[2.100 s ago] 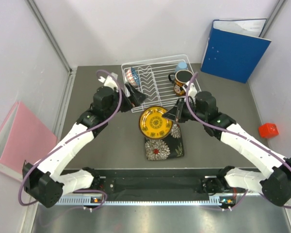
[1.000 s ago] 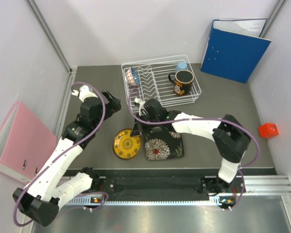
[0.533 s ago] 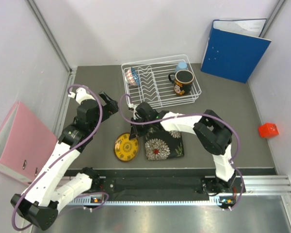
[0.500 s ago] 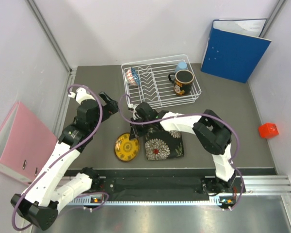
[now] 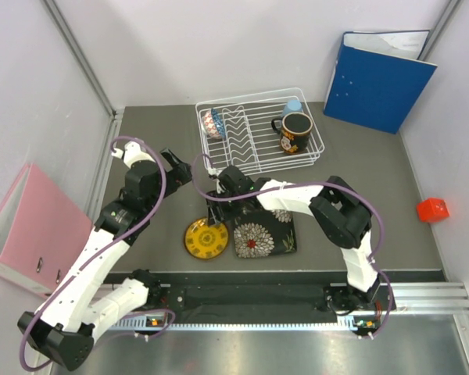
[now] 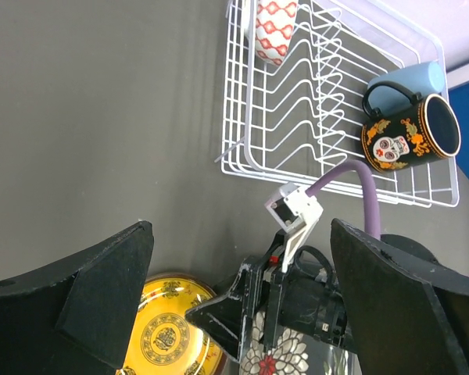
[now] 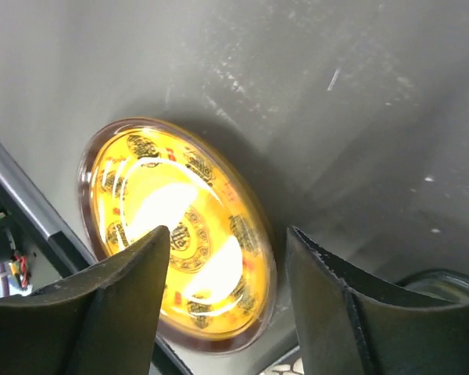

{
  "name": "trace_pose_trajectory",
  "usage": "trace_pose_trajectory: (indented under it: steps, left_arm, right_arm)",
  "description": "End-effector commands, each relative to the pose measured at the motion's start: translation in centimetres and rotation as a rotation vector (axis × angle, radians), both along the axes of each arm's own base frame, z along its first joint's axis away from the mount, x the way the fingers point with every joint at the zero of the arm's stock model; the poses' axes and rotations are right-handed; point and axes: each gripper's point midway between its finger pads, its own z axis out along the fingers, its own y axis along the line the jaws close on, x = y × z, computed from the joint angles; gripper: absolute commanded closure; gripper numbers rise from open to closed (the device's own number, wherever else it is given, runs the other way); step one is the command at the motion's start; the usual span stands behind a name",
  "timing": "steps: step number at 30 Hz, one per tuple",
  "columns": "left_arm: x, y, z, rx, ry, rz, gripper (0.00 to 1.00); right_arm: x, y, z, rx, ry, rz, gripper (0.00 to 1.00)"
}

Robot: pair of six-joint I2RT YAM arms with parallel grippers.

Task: Unload the mixed dishes from the dish rack
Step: Place the plate at the center of the board, then pick up the bowl from the dish rack.

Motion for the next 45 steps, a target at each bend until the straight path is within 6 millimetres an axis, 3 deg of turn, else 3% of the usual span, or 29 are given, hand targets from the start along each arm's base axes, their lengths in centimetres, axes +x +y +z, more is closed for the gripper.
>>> trace_pose_trajectory:
  steps: [1, 6, 9, 15, 16, 18, 19, 20, 21, 22, 23, 24, 25, 26, 27, 28, 29, 30, 32, 33, 34, 35, 36, 38, 40, 41, 42, 43, 45]
  left_arm:
    - [0.1, -0.2, 0.0, -0.007, -0.009, -0.011, 0.01]
    - [0.1, -0.2, -0.2, -0.004, -0.011, -0.012, 0.01]
    - [0.3, -0.1, -0.1, 0.003, -0.016, -0.012, 0.01]
    - [1.6, -0.7, 0.3, 0.021, -0.021, -0.024, 0.01]
    - [2.0, -0.9, 0.7, 0.021, -0.026, -0.026, 0.01]
    - [3.1, -1.5, 0.2, 0.031, -0.013, -0.035, 0.01]
    - [3.7, -1.9, 0.4, 0.030, -0.017, -0.041, 0.01]
    - [4.5, -2.3, -0.7, 0.044, 0.014, -0.043, 0.01]
    - [5.3, -2.6, -0.6, 0.042, 0.008, -0.043, 0.01]
    - [6.1, -2.9, -0.2, 0.039, 0.002, -0.038, 0.01]
    - [7.3, -3.3, -1.7, 0.056, 0.043, -0.030, 0.01]
    - [8.3, -3.6, -1.7, 0.059, 0.039, -0.022, 0.01]
    - [9.4, -3.9, -0.7, 0.057, 0.024, -0.013, 0.01]
    - [10.9, -4.4, -2.5, 0.084, 0.071, -0.005, 0.01]
    - [11.8, -4.7, -2.7, 0.098, 0.078, 0.002, 0.01]
    - [13.3, -4.6, -0.8, 0.113, 0.050, 0.032, 0.01]
    - [14.9, -4.8, -2.8, 0.159, 0.096, 0.049, 0.01]
    - [16.4, -5.4, -0.5, 0.167, 0.051, 0.059, 0.01]
    - [18.7, -5.0, -2.3, 0.289, 0.101, 0.091, 0.01]
    - [19.5, -5.3, -2.1, 0.315, 0.104, 0.090, 0.01]
    - [20.9, -5.7, 0.2, 0.329, 0.063, 0.087, 0.01]
    - [22.0, -5.9, -1.7, 0.366, 0.105, 0.087, 0.01]
    - [23.1, -6.2, 0.0, 0.348, 0.072, 0.092, 0.01]
    - [24.9, -7.4, -1.0, 0.324, 0.066, 0.031, 0.01]
    - [25.9, -7.4, -0.4, 0.324, 0.038, 0.041, 0.01]
    - [26.3, -7.1, -1.9, 0.360, 0.074, 0.066, 0.01]
    - [27.1, -7.2, -0.2, 0.360, 0.050, 0.084, 0.01]
    - [27.9, -7.1, -2.4, 0.399, 0.095, 0.092, 0.04]
    - [28.5, -6.6, -1.7, 0.442, 0.109, 0.136, 0.18]
  right_arm:
    - [1.8, 0.3, 5.3, 0.018, -0.159, -0.037, 0.39]
    - [2.8, -1.0, 7.0, -0.014, -0.213, -0.068, 0.39]
    - [3.4, -1.8, 10.1, 0.015, -0.268, -0.100, 0.39]
    - [4.7, -5.7, 20.7, 0.083, -0.479, -0.215, 0.38]
    - [4.9, -7.6, 23.3, 0.088, -0.546, -0.271, 0.38]
    - [5.0, -9.7, 24.3, 0.075, -0.596, -0.337, 0.36]
    - [5.1, -11.4, 26.6, 0.103, -0.655, -0.406, 0.35]
    - [5.1, -12.3, 26.8, 0.103, -0.672, -0.431, 0.33]
    - [4.9, -13.1, 25.3, 0.079, -0.669, -0.439, 0.28]
    - [4.7, -14.0, 26.3, 0.106, -0.699, -0.471, 0.27]
    - [4.6, -14.6, 25.7, 0.096, -0.700, -0.484, 0.27]
    - [4.3, -15.1, 24.0, 0.065, -0.689, -0.486, 0.27]
    - [4.3, -15.7, 23.9, 0.061, -0.691, -0.507, 0.27]
    - [4.2, -16.0, 23.1, 0.046, -0.684, -0.509, 0.27]
    - [4.0, -16.3, 22.1, 0.027, -0.673, -0.511, 0.27]
    - [3.9, -16.4, 21.8, 0.023, -0.668, -0.511, 0.27]
    - [3.8, -16.5, 21.4, 0.022, -0.661, -0.511, 0.27]
    - [3.6, -16.6, 20.8, 0.013, -0.654, -0.508, 0.27]
    - [3.3, -17.0, 20.6, 0.018, -0.655, -0.508, 0.27]
    - [3.2, -17.2, 20.2, 0.015, -0.654, -0.509, 0.27]
    - [3.0, -17.4, 20.3, 0.018, -0.658, -0.509, 0.27]
    - [3.0, -17.6, 20.3, 0.018, -0.662, -0.512, 0.27]
    - [2.9, -17.9, 20.0, 0.011, -0.662, -0.514, 0.27]
    - [2.8, -18.6, 20.4, 0.013, -0.680, -0.529, 0.26]
    - [2.7, -19.5, 20.9, 0.015, -0.695, -0.556, 0.27]
    - [2.7, -19.8, 21.2, 0.019, -0.701, -0.565, 0.26]
    - [2.7, -20.0, 21.6, 0.029, -0.708, -0.574, 0.26]
    - [2.5, -20.2, 22.2, 0.049, -0.717, -0.580, 0.26]
    - [2.5, -20.5, 22.6, 0.057, -0.727, -0.583, 0.27]
